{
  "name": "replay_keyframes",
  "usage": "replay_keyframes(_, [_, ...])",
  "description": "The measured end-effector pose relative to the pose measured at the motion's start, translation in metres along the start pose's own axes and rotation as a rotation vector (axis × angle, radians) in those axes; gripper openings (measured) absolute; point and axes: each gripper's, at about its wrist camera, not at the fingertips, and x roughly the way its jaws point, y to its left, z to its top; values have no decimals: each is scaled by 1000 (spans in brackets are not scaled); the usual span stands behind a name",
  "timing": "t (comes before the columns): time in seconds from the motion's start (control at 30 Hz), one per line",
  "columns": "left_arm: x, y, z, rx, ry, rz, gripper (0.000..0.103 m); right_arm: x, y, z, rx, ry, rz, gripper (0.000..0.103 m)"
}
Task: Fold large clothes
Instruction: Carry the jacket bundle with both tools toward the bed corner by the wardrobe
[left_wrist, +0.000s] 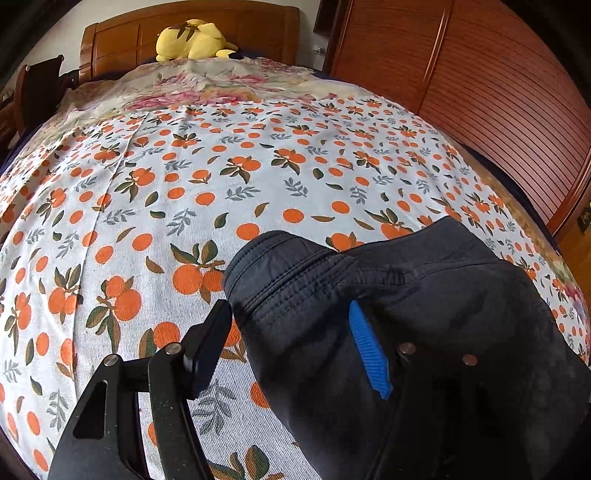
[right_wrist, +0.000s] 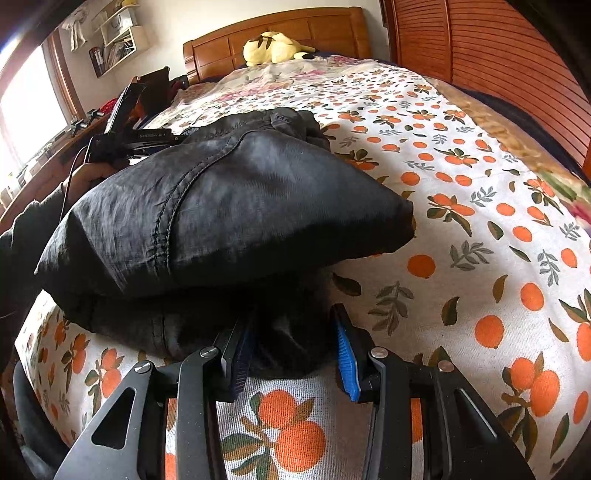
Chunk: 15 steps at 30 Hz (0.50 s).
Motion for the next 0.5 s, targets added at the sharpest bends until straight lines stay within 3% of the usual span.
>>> replay_keyframes(0.27, [4,1,-7,3,21,6,67,3,0,1,-14,11,-7,41])
replay_keyframes(0.4, [4,1,-4,-1,41,-26,48,6,3,4,-25,16,4,40])
replay_keyframes(0.5, [-1,-5,-1,19,43,-14,31,5,2,6,-22,6,49,20])
